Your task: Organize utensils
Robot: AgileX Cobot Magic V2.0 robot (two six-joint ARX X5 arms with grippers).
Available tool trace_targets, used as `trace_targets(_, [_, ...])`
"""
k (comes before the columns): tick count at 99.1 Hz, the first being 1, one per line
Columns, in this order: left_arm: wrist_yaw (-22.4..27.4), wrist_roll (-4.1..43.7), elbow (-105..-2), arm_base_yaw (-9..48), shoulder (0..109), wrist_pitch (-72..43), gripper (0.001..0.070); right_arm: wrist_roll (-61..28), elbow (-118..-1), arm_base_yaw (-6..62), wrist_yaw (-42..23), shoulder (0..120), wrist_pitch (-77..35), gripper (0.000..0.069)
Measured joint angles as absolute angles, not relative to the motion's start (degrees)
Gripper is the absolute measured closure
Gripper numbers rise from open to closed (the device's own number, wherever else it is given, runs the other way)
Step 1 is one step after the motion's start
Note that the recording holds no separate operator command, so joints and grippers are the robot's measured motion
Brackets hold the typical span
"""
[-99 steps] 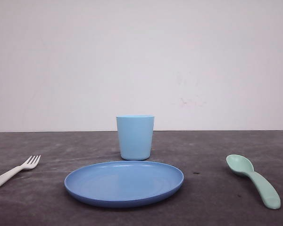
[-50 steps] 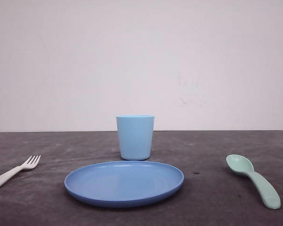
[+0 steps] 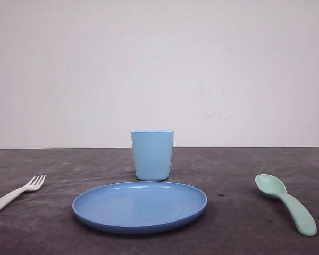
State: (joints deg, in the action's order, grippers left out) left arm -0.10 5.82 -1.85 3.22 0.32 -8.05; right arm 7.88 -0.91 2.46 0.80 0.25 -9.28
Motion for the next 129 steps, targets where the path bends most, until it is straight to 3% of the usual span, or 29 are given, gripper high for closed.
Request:
trace_targets(23, [-0.01,12.25,-4.38,3.22,0.38,-2.31,0.0695,13.93,-7.25,2.46,3.84,0.60,-9.69,0.0682])
trace_targets(40, [0.21,14.39,-14.48,3.22,1.69,-3.44,0.0695,16.73,-18.68,2.46,5.93,4.40,-14.83,0.0682])
trace_targets(52, [0.97,14.39,-23.18,3.22,5.89,-11.03,0.0695,16.95,-27.55,2.46,6.81,9.89,-21.45,0.0682])
trace_targets(86, [4.58,7.84,-45.52,3.22,24.32,-32.93,0.0695,12.32,-46.72,2.46,10.44,28.10,-35.03,0.0682])
trace_targets(106, [4.64,4.10,-46.61,3.22,33.78,-37.98,0.0695,9.19,-47.57,2.46,10.50,37.36,-38.72,0.0682])
trace_targets(129, [4.64,2.96,-46.61,3.22,42.15,-39.42,0.0695,6.07,-47.55,2.46,8.73,48.27,-44.01,0.0682])
